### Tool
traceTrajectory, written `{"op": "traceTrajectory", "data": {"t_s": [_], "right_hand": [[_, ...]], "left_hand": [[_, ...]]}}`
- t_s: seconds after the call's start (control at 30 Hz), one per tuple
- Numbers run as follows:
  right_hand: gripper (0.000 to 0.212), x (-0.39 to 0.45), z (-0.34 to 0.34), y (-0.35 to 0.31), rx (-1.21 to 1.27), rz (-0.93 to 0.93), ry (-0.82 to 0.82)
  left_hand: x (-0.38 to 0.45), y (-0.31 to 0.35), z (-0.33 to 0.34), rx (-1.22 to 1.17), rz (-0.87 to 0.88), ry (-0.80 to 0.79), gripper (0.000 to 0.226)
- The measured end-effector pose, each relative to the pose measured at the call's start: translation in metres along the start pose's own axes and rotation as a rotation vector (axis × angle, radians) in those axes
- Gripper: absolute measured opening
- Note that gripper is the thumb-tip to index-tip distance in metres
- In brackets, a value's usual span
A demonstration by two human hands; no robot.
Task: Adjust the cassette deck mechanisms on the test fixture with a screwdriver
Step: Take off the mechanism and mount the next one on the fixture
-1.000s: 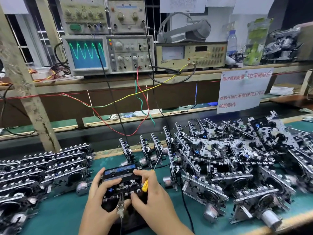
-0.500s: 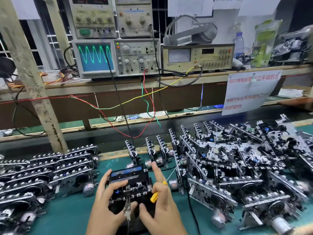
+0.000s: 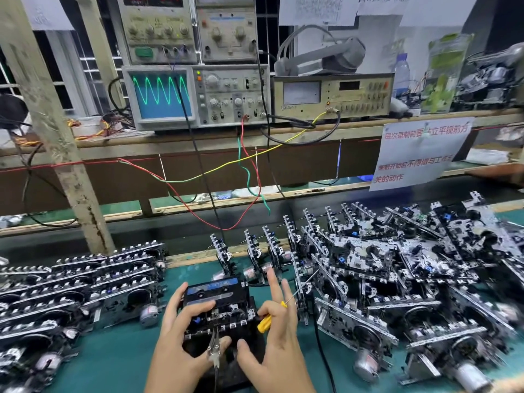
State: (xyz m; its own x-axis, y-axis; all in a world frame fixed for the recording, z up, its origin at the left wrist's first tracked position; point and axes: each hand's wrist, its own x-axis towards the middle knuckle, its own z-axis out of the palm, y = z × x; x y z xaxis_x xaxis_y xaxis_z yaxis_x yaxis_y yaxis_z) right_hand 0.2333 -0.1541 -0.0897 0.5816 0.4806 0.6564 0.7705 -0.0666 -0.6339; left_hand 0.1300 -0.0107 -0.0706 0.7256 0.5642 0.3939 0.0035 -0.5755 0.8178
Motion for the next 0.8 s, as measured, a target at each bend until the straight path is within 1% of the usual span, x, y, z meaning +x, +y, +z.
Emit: {"op": "traceTrajectory", "data": {"t_s": [0.53, 0.67, 0.8], "right_hand": [[0.043, 0.0001, -0.0002, 0.0011, 0.023, 0.018, -0.071], [0.041, -0.0015, 0.0, 0.0036, 0.042, 0.081, -0.102], [0.044, -0.0021, -0.0001, 0.0041, 0.042, 0.145, -0.1]], "left_hand": [[-0.0011, 0.0025, 0.0, 0.001, 0.007, 0.01, 0.067], [-0.0007, 0.0019, 0.0002, 0.001, 0.014, 0.011, 0.067], [-0.0009, 0.0001, 0.0006, -0.004, 0.012, 0.016, 0.067]]}}
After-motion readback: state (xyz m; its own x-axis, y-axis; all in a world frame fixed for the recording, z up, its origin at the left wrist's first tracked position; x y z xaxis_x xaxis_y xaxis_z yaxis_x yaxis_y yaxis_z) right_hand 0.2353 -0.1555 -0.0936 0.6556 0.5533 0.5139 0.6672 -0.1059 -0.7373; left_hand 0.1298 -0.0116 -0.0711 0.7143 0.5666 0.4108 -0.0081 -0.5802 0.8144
